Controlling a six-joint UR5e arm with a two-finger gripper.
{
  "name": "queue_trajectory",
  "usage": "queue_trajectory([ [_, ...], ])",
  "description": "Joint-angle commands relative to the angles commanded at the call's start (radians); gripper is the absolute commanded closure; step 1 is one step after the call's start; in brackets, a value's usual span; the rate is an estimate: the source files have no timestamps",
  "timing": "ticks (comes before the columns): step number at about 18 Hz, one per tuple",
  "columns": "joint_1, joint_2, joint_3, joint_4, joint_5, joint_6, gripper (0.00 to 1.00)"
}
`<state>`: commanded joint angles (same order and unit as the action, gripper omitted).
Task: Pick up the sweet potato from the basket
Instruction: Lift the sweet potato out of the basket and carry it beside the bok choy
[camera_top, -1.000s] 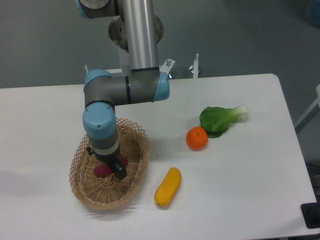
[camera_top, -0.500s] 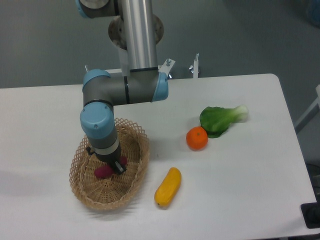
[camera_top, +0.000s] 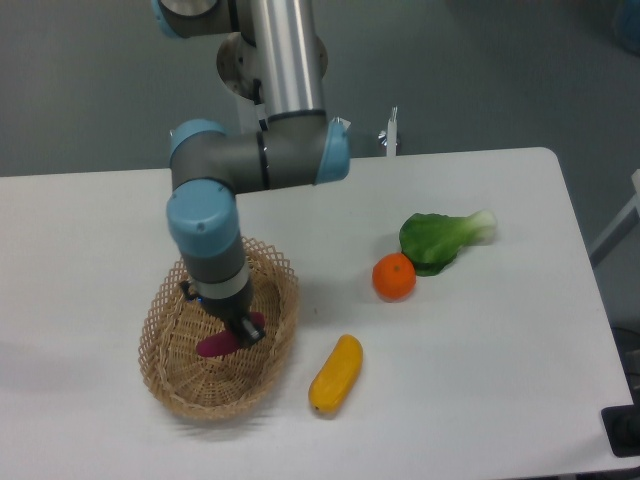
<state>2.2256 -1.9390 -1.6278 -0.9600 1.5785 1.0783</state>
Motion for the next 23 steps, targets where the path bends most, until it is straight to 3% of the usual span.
queue_trajectory([
  [4, 0.112, 0.015, 0.117, -0.164, -0.005, 0.081, 0.79],
  [7, 0.213, 0.043, 0.158, -0.249, -0.009, 0.190, 0.79],
  [12, 0.365, 0.078, 0.158, -0.293, -0.044, 0.397, 0.79],
  [15, 0.417, 0.080, 0.157, -0.295, -0.046, 0.456, 0.78],
  [23, 0.462, 0.080, 0.158, -0.289, -0.049, 0.496, 0.79],
])
